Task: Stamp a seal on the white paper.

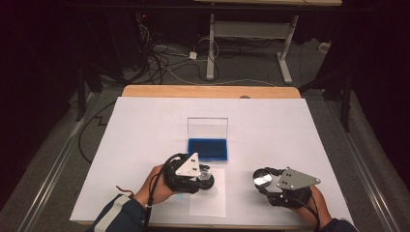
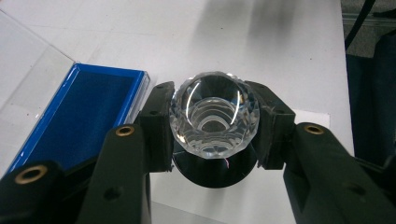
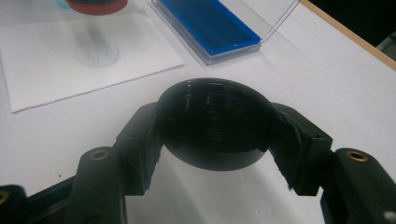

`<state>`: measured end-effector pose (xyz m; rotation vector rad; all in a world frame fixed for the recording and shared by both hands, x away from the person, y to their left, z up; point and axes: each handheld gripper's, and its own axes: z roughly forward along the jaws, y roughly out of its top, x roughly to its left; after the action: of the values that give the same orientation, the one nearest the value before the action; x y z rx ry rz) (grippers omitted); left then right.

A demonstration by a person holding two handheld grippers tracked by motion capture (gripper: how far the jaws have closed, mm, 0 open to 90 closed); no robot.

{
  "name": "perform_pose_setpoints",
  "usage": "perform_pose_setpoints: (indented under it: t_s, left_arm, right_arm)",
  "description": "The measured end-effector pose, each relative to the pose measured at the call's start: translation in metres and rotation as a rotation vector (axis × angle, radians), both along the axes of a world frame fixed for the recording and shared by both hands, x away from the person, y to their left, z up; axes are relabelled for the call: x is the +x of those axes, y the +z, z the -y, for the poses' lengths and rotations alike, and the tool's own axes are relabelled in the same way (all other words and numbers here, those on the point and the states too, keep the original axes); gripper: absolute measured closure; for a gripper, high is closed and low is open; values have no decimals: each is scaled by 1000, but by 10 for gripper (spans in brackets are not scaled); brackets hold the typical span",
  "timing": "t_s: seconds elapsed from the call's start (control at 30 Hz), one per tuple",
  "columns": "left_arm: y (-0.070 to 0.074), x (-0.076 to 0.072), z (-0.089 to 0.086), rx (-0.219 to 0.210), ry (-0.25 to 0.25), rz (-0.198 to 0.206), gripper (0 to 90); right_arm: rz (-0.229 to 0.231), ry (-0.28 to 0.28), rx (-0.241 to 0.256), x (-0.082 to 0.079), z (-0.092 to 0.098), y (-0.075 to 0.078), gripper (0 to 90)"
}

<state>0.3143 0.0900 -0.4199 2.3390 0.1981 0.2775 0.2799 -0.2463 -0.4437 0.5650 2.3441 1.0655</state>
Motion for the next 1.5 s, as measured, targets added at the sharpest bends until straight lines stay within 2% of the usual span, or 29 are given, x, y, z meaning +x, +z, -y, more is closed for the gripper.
perform_pose_setpoints:
  t_s: [0.43, 0.77, 0.93, 1.23, 1.5]
  left_arm:
    - [-5, 2, 2, 1, -6, -20, 544]
    - [-7, 2, 3, 0, -10, -22, 544]
    - [-9, 1, 4, -11, -18, -28, 543]
    - [-13, -2, 10, -6, -36, -32, 543]
    - [-22, -3, 15, 24, -45, -36, 544]
  right_arm:
    - [-2, 0, -1, 0, 0, 0, 385]
    - [-5, 2, 0, 0, 0, 0, 385]
    - [-5, 1, -1, 0, 0, -1, 385]
    - [-6, 3, -3, 0, -1, -1, 385]
    - [-9, 4, -6, 0, -1, -1, 385]
